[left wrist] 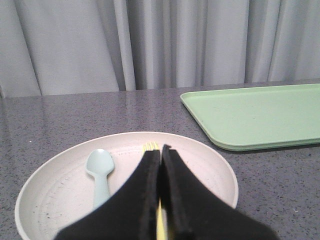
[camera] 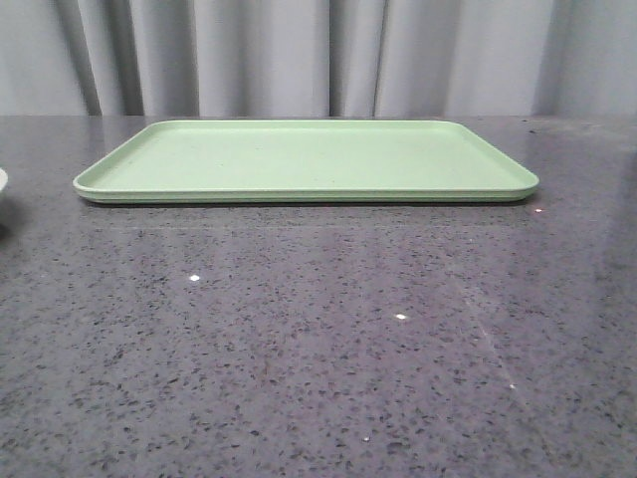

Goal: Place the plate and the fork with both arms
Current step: 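Lower the left gripper over the cream plate holding spoon and fork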

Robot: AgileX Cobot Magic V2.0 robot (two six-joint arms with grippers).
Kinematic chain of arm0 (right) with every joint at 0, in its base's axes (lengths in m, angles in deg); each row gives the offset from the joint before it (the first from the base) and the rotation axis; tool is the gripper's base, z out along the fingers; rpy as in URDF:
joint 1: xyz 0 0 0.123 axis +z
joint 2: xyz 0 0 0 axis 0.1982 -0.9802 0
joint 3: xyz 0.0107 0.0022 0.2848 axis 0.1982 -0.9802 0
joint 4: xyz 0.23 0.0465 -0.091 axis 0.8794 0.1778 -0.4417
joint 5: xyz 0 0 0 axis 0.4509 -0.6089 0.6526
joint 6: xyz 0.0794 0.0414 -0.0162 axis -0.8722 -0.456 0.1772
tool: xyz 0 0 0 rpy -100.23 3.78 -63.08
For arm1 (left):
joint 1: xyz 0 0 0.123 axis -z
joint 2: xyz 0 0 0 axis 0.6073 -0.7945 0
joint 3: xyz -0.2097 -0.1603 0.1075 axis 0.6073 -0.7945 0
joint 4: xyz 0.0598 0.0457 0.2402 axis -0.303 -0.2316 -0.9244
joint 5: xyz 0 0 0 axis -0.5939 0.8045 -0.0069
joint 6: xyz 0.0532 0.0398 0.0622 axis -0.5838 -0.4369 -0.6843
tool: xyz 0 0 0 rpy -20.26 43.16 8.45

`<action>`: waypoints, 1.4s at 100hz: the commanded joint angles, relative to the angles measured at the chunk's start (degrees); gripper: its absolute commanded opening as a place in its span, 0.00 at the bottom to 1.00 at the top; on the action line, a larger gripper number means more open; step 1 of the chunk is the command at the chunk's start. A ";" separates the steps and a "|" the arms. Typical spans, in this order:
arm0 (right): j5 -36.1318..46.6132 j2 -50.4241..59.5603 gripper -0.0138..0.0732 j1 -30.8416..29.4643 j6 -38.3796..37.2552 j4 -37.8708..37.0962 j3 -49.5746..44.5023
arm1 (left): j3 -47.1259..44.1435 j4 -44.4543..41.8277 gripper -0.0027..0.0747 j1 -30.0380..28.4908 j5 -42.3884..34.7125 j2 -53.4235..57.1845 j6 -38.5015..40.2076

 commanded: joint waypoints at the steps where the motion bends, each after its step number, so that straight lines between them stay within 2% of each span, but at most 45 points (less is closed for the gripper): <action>1: 6.73 1.35 0.02 -0.35 0.62 -0.13 0.44 | -0.68 0.41 0.01 0.01 -4.95 1.83 0.02; 14: 12.27 1.35 0.02 -0.35 0.62 -0.13 0.56 | -0.12 1.58 0.01 0.01 -4.62 1.83 0.02; 23: 11.49 1.16 0.02 -0.35 0.62 -0.13 2.11 | 2.02 5.76 0.01 0.01 -0.97 1.83 0.02; 41: 0.05 -1.89 0.02 -0.35 0.62 -0.13 9.91 | 10.58 6.19 0.01 0.01 9.31 0.59 0.02; 63: -12.57 -12.07 0.02 -0.35 0.62 -0.13 23.52 | 23.62 6.08 0.01 0.01 21.29 -5.73 0.02; 84: -18.40 -20.79 0.02 -0.35 0.62 -0.13 35.11 | 38.72 6.34 0.01 0.01 38.29 -16.28 0.02; 94: -24.39 -24.15 0.02 -0.35 0.62 -0.13 40.43 | 46.93 7.07 0.01 0.01 47.82 -22.75 0.02; 106: -32.01 -27.98 0.02 -0.35 0.62 -0.13 46.02 | 54.51 7.07 0.01 0.01 55.62 -29.42 0.02; 124: -42.15 -32.69 0.02 -0.35 0.62 -0.08 51.51 | 59.16 7.07 0.01 0.01 58.26 -34.55 0.02; 140: -43.54 -33.64 0.02 -0.35 0.62 -0.08 51.62 | 59.16 6.91 0.01 0.01 58.26 -35.54 0.02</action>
